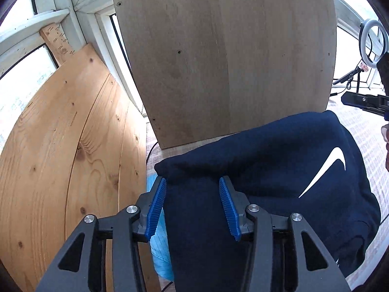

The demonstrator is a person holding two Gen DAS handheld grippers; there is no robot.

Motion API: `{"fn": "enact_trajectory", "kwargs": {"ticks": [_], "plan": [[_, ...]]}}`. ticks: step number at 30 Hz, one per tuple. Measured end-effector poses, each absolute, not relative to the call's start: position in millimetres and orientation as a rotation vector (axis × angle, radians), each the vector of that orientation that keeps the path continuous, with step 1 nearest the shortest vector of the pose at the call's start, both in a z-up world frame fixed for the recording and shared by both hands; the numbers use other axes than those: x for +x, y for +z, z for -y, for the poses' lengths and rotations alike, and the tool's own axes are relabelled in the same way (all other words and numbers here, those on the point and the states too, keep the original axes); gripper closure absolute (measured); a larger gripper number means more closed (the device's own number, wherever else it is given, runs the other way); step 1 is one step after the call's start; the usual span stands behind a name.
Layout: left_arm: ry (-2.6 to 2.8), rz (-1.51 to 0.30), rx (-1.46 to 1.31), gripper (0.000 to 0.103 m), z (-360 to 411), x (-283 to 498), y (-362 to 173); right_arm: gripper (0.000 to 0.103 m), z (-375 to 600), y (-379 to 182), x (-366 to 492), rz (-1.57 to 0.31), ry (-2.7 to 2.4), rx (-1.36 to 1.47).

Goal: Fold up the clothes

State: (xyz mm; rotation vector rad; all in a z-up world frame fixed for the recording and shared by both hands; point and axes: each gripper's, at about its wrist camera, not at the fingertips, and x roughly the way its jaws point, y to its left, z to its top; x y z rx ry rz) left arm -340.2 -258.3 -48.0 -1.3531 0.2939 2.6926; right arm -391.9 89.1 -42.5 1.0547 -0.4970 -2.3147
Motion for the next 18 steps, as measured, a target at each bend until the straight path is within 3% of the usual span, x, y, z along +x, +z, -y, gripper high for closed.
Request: {"fn": "enact_trajectory", "kwargs": {"ticks": [2,5,7,10,12,14,18], "plan": [[2.709,-0.301,-1.356,0.057,262,-349,-52,0.080,-65,-30,-381,0.445,-2.256,0.982],[2.782,-0.311,-1.363,0.059,273,-344,-46,0.080,-10,-32,-369,0.020,-2.378,1.072],[2.804,-0.204,-1.314,0.060,283,-337,-35,0.080,9,-41,-366,-0.237,-2.522,1.161],[2.782,-0.116,-1.228,0.059,281,-332,-26,0.080,8,-26,-353,-0.019,-2.441,1.091],[2.770,-0.136,-1.195,0.059,272,-335,-27,0.079,18,-14,-343,0.025,-2.423,1.025],[2.742,-0.122,-1.180,0.057,268,-346,-35,0.064,37,-8,-338,0.002,-2.397,0.978],[2.762,-0.227,-1.312,0.056,270,-380,-66,0.060,79,-30,-357,-0.177,-2.378,1.053]]}}
